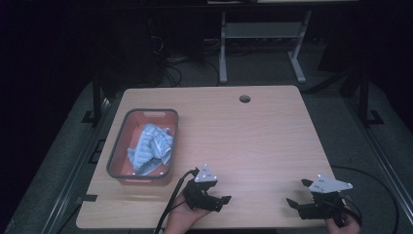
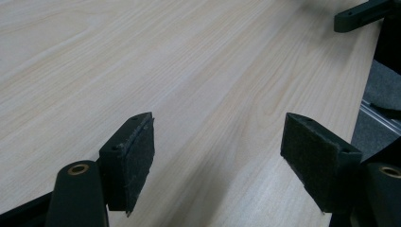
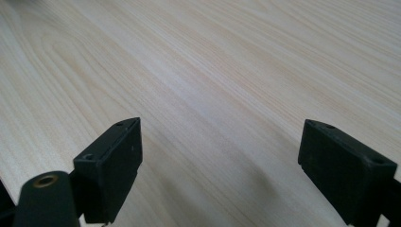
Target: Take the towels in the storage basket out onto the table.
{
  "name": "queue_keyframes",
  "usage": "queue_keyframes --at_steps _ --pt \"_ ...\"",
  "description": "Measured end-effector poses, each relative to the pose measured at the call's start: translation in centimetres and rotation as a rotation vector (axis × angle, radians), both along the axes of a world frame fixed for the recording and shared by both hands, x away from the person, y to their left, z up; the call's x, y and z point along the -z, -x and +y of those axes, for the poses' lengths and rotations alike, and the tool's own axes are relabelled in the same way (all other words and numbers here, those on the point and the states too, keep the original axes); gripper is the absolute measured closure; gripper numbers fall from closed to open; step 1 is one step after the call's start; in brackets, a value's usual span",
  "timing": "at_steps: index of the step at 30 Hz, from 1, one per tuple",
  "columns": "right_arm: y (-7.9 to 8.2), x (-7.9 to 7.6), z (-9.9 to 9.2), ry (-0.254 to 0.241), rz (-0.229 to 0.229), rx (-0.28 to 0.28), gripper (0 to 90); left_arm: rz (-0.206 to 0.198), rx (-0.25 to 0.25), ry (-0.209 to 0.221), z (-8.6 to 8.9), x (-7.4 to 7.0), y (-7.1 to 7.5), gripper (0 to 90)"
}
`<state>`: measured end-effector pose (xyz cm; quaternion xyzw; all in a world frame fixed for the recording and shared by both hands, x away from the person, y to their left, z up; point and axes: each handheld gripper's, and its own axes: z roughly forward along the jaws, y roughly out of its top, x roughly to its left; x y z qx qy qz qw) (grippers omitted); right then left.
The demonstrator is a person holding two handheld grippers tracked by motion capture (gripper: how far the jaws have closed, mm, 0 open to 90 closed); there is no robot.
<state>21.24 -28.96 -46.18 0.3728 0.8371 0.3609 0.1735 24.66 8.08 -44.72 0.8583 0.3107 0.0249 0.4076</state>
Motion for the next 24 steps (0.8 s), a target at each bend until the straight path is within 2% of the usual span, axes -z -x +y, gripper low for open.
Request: queue_keyframes --at_steps 7,10,17,21,24 --pt "-0.2 0.1 0.0 -0.008 0.004 0.000 13.9 0.023 0.001 0.006 0.0 -0.3 -0.6 26.6" --pt "-0.1 0.0 -0.1 -0.017 0.002 0.007 13.9 0.032 -0.016 0.034 -0.2 -1.0 -1.0 26.5" --pt "-0.2 0.1 -0.4 -0.022 -0.003 0.017 13.9 0.039 -0.003 0.006 -0.7 -2.2 -2.1 26.0" --pt "-0.1 0.1 -0.3 -0.025 -0.001 0.019 13.9 0.052 -0.011 0.007 -0.9 -2.7 -2.8 25.4" --pt "-0.1 0.0 -0.3 -0.023 -0.001 0.016 13.9 0.047 -0.008 0.004 -0.7 -3.2 -3.1 25.4"
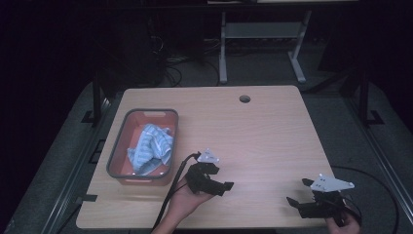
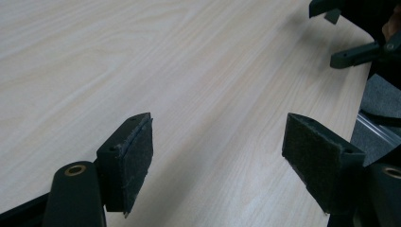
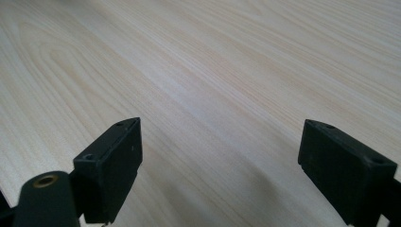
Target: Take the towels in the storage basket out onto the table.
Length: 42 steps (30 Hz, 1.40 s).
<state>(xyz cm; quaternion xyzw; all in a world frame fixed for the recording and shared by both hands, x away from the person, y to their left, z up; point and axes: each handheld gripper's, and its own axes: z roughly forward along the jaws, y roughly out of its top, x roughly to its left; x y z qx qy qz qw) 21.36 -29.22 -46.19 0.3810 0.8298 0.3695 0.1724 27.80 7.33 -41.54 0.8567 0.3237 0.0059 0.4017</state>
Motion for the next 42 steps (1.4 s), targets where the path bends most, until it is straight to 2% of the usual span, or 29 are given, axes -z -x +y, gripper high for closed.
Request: queue_keyframes --at_steps 2,4,14,22,27,33,36,38,42 --pt "0.0 0.0 0.0 0.001 -0.005 -0.003 13.9 0.008 -0.013 0.017 0.1 -0.4 -0.2 25.4" --pt "0.1 -0.1 0.1 0.001 -0.008 -0.001 13.8 0.010 -0.011 0.004 0.2 -1.0 -0.5 25.0" --pt "0.1 -0.2 0.1 0.003 -0.015 -0.001 13.9 0.006 -0.020 0.003 1.0 -3.3 -1.5 24.2" --pt "0.0 -0.2 0.1 0.002 -0.016 0.002 13.9 0.018 -0.026 0.005 1.5 -4.4 -2.4 23.3" --pt "0.1 -0.2 0.0 0.004 -0.013 0.004 13.9 0.017 -0.033 -0.016 2.0 -5.2 -3.0 23.3" --pt "0.1 -0.3 0.0 0.007 -0.014 0.003 13.9 0.007 -0.078 -0.023 3.7 -6.8 -4.0 23.3" --pt "0.1 -0.2 0.0 0.006 -0.014 0.003 13.9 -0.001 -0.101 -0.027 5.2 -7.7 -4.2 23.4" --pt "0.0 -0.2 0.0 0.007 -0.016 0.001 13.9 -0.004 -0.114 -0.024 5.5 -7.9 -4.3 23.4" --pt "0.1 -0.3 0.1 0.008 -0.014 -0.002 13.9 -0.004 -0.153 -0.023 7.5 -8.6 -4.7 23.6"
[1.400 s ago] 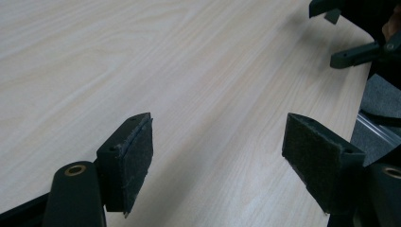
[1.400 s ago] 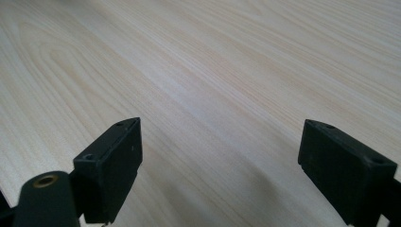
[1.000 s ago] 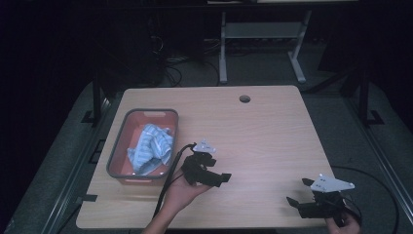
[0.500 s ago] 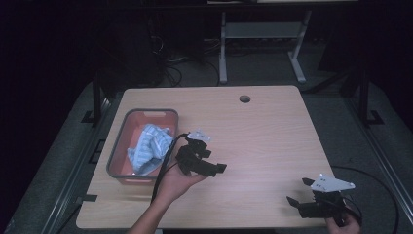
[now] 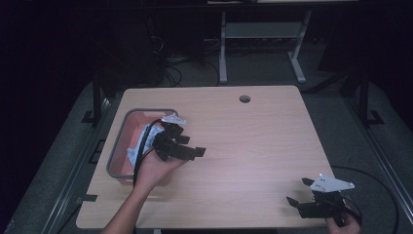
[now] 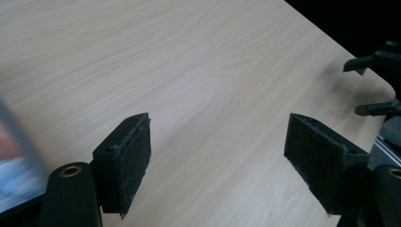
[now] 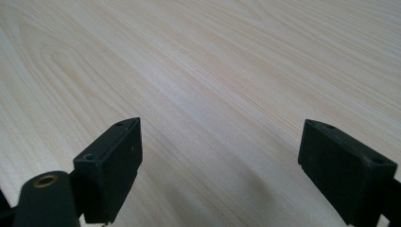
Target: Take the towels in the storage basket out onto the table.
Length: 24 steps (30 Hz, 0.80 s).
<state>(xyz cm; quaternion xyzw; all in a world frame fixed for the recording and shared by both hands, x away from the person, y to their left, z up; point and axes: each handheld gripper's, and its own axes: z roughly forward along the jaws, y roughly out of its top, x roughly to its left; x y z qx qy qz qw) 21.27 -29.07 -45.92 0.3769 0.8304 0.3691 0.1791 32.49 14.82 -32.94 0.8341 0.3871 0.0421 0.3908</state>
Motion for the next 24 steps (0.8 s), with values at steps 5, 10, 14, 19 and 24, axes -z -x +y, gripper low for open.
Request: queue_keyframes --at_steps 5,10,14,19,24 --pt "0.0 0.0 0.0 0.000 0.003 0.003 13.9 0.002 -0.047 0.005 2.0 -0.4 -0.4 23.6" --pt "0.0 0.0 0.0 0.000 0.004 0.003 13.8 0.003 -0.093 0.002 3.8 -0.6 -0.6 23.9" --pt "0.0 0.0 0.0 0.000 0.004 0.003 13.8 0.003 -0.126 -0.002 4.9 -0.5 -0.6 23.9" --pt "0.1 0.0 0.0 0.001 0.005 0.003 13.8 0.019 -0.183 -0.014 6.8 0.1 -0.5 24.0" --pt "0.0 0.0 0.0 -0.002 0.004 0.004 13.8 0.033 -0.246 -0.027 8.7 0.8 -0.3 24.1"
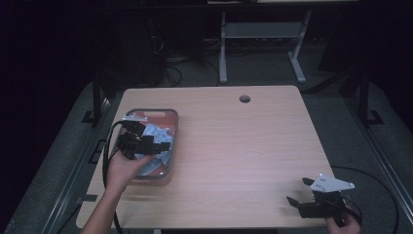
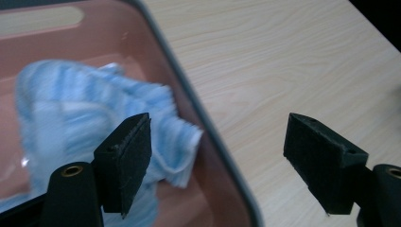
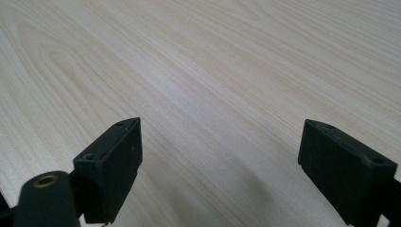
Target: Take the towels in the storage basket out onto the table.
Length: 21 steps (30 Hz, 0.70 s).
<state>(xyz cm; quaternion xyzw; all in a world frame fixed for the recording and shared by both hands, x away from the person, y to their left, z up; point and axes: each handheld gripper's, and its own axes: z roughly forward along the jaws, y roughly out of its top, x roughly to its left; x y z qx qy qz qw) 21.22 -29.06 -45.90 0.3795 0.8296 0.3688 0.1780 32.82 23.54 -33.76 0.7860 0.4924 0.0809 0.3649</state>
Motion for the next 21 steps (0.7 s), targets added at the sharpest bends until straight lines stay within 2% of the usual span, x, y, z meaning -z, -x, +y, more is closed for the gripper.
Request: queue_keyframes --at_steps 1,2,6,9,11,15,19,21 --pt "0.0 0.0 0.0 0.000 0.000 0.000 13.8 0.000 0.000 0.000 0.0 0.0 0.0 24.1" --pt "0.0 0.0 0.1 0.003 0.003 0.002 13.9 0.003 -0.026 -0.002 0.5 0.3 0.0 24.1" --pt "0.0 0.0 0.2 0.003 -0.005 -0.004 13.9 0.014 -0.063 -0.020 1.1 1.0 -0.2 24.1" --pt "0.1 -0.1 0.1 0.005 -0.002 -0.002 13.9 0.023 -0.076 -0.028 1.3 1.4 -0.5 24.1" --pt "0.1 -0.1 0.1 0.005 -0.003 -0.002 13.9 0.045 -0.101 -0.052 1.4 2.0 -1.2 24.1" --pt "0.1 -0.1 0.2 0.006 -0.003 -0.004 13.9 0.050 -0.134 -0.080 1.6 2.5 -2.1 24.4" --pt "0.1 -0.1 0.2 0.005 -0.009 -0.008 13.9 0.080 -0.168 -0.094 1.6 3.1 -3.2 24.4" --pt "0.1 -0.1 0.2 0.001 -0.006 -0.007 13.9 0.091 -0.188 -0.120 1.7 3.4 -3.8 24.5"
